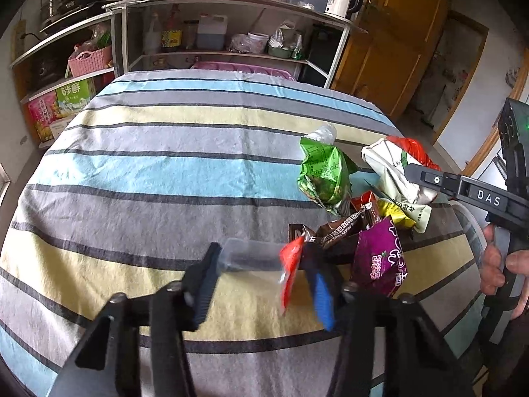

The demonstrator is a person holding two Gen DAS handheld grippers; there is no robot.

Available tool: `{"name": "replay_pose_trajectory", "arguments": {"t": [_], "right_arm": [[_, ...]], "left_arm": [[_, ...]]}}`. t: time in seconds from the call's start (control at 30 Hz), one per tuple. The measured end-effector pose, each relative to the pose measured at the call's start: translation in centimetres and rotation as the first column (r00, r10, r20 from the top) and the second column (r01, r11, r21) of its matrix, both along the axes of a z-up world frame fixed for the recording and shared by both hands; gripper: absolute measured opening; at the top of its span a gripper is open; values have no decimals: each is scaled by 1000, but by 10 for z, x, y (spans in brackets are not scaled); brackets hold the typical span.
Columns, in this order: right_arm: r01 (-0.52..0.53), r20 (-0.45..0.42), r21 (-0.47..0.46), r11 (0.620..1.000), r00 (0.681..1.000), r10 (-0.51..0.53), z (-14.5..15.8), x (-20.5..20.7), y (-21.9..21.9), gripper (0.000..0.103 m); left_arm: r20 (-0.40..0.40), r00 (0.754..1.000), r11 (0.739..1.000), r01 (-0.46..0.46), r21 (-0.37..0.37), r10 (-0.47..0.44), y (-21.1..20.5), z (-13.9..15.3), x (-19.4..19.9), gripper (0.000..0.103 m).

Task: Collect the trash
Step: 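Grasp the clear cup with the left gripper while the right grasps the white paper bag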

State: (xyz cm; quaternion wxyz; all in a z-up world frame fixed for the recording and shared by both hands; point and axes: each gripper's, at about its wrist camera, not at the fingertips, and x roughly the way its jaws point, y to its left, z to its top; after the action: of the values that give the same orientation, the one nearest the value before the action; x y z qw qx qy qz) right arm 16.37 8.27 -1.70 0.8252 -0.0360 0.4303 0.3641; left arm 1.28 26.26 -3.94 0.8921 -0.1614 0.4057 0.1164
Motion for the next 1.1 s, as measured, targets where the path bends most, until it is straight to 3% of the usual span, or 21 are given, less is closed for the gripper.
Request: {"name": "replay_pose_trajectory", "arguments": {"t": [0.63, 1.1], "right_arm": [[11, 21, 63, 998, 1000, -12, 15, -17, -20, 29], [47, 45, 130, 990, 998, -53, 33, -36, -64, 29]], "left_arm": [[60, 997, 997, 43, 60, -47, -24, 29, 2, 51], [102, 982, 985, 148, 89, -156, -71, 52, 20, 51]]}}
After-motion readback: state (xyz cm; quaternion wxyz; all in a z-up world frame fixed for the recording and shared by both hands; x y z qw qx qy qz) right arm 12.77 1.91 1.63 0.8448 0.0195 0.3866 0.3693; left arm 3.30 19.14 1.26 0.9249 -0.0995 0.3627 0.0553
